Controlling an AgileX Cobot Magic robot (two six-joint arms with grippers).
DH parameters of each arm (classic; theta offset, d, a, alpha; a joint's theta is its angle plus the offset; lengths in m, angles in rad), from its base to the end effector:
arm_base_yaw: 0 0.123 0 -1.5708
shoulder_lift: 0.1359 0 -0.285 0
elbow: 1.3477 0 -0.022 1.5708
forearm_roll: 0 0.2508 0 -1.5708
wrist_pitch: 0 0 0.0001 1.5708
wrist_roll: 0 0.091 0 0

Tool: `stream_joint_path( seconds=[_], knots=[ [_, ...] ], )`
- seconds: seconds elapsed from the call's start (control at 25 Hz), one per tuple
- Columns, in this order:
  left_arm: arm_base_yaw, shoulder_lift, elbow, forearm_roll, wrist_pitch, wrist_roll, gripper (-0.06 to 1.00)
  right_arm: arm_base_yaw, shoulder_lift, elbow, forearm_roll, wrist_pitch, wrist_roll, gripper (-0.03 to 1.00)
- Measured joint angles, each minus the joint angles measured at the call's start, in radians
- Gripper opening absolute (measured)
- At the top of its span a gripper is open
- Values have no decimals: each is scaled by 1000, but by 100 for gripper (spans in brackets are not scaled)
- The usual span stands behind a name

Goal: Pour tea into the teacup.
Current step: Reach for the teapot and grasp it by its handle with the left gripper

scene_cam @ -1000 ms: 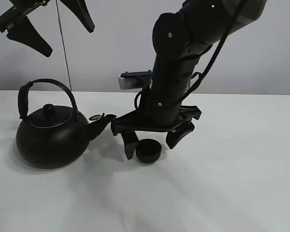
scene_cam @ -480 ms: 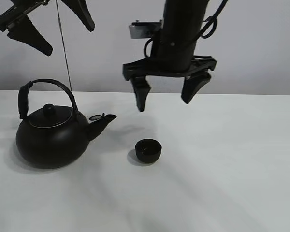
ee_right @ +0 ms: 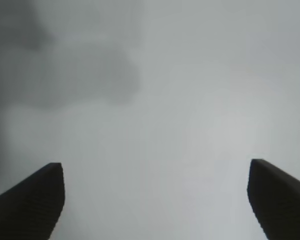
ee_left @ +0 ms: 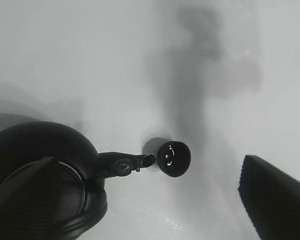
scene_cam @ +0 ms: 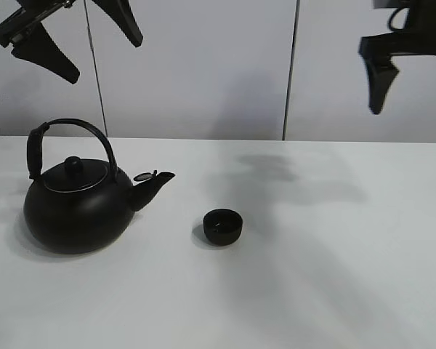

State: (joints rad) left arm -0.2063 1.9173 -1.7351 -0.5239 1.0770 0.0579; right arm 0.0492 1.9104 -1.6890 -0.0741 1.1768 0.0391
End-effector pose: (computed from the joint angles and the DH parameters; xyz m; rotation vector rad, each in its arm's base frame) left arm 0.4031 -0.1253 0.3004 0.1425 2.6911 -0.7415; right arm 0.4051 0.0137 0.2769 -0.0426 2.8774 -0.0872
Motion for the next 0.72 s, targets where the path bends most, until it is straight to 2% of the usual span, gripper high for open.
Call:
stream_joint_path(
  seconds=[0.16,0.36,0.52,0.72],
  knots=[
    [0,0,0,0,0,0,70,-96,-83,0,51,43,-26,69],
    [0,0,0,0,0,0,70,-114,-296,39,74,55,-39,69],
    [0,0,0,0,-1,0,70,-114,-540,168,86,61,-47,69],
    [0,0,0,-1,-1,0,70,-114,-932,407,108,66,-63,69]
  ],
)
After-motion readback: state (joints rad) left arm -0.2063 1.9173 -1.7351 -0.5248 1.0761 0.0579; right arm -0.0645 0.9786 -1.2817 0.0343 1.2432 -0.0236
